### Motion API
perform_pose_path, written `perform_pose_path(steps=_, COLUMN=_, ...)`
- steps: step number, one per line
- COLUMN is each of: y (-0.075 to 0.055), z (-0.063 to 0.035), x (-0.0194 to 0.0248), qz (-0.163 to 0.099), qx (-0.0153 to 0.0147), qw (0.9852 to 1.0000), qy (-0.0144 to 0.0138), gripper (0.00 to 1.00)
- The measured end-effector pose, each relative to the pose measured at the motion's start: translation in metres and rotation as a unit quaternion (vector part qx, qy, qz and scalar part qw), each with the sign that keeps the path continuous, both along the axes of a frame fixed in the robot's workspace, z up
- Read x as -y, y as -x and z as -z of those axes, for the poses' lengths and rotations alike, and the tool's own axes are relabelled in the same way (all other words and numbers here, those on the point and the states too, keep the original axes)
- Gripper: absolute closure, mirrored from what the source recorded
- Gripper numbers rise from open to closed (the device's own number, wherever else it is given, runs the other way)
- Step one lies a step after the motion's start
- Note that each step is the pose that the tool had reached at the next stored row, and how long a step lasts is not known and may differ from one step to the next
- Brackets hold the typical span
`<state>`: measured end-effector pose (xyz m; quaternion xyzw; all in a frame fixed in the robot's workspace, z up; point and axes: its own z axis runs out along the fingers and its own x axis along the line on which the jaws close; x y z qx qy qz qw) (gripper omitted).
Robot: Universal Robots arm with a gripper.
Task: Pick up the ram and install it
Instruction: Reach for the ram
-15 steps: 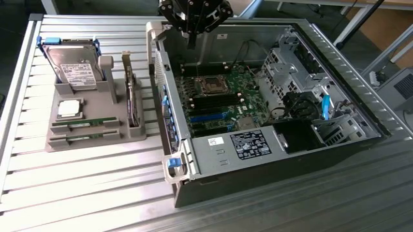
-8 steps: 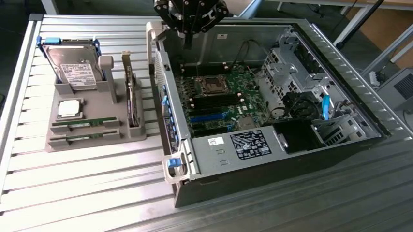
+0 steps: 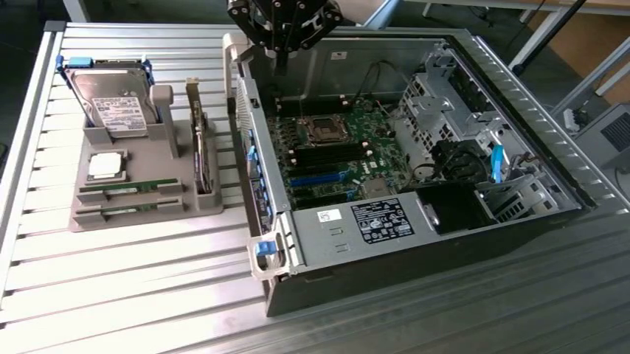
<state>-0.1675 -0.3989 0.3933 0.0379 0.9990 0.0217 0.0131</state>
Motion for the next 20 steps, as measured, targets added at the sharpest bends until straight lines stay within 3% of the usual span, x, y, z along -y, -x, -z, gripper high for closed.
perform_pose_path(steps=20, y=0.013, z=0.0000, x=0.0000, qz=0.000, qx=0.0000, qw=1.0000, qy=0.0000, gripper=0.91)
